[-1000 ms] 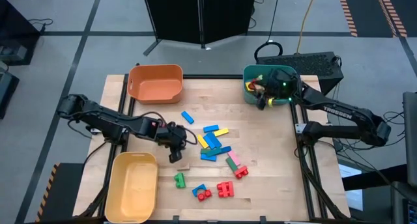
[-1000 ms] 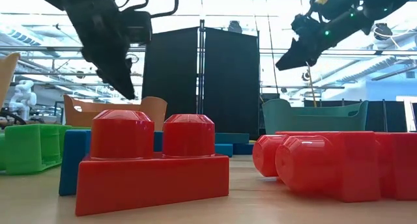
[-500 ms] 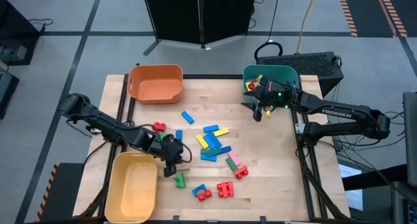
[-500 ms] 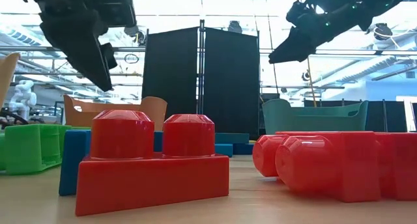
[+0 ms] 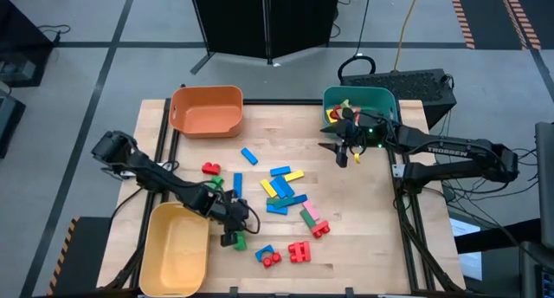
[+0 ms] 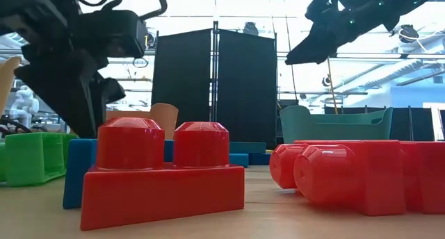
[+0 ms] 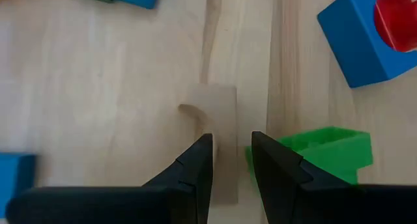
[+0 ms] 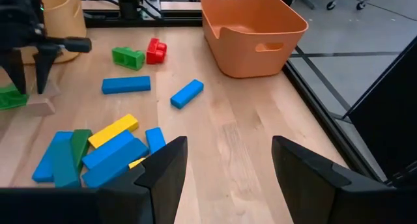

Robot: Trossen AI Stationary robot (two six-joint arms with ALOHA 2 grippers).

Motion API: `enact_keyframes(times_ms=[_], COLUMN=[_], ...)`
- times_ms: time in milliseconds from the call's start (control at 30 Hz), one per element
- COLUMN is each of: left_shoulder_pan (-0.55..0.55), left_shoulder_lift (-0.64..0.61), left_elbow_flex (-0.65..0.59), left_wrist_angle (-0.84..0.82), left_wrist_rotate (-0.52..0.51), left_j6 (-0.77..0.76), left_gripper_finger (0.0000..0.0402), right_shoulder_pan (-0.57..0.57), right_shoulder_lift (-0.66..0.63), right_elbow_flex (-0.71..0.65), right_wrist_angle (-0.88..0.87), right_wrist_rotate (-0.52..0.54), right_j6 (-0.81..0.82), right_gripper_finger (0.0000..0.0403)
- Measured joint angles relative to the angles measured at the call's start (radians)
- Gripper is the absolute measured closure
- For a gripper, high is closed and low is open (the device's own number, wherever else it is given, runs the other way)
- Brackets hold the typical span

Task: Sort blocks by size
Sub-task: Put the brown arch block into the blue bin

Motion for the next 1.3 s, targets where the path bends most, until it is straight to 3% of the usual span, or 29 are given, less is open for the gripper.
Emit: enact_keyframes(times_ms=[400, 700, 800, 1067, 1300], left_shoulder_pan=[0.003, 0.008, 0.029, 0.131, 0.239], left_shoulder_lift=[0.077, 0.065, 0.065, 0.026, -0.067], left_elbow_flex=[0.001, 0.004, 0.01, 0.122, 0.231], left_wrist_angle=[0.044, 0.042, 0.036, -0.179, -0.381], left_wrist_rotate=[0.004, -0.017, -0.018, -0.033, -0.134], left_j6=[0.0, -0.001, -0.019, 0.048, 0.135], left_gripper_finger=[0.0303, 0.0369, 0.0372, 0.0377, 0.0377], right_shoulder_pan=[0.02, 0.02, 0.02, 0.02, 0.02], right_shoulder_lift=[0.0, 0.0, 0.0, 0.0, 0.0], right_elbow_flex=[0.0, 0.0, 0.0, 0.0, 0.0], right_wrist_angle=[0.001, 0.001, 0.001, 0.015, 0.016], right_wrist_rotate=[0.0, 0.0, 0.0, 0.0, 0.0], right_j6=[0.0, 0.0, 0.0, 0.0, 0.0], right_gripper_finger=[0.0193, 0.0193, 0.0193, 0.0193, 0.0193])
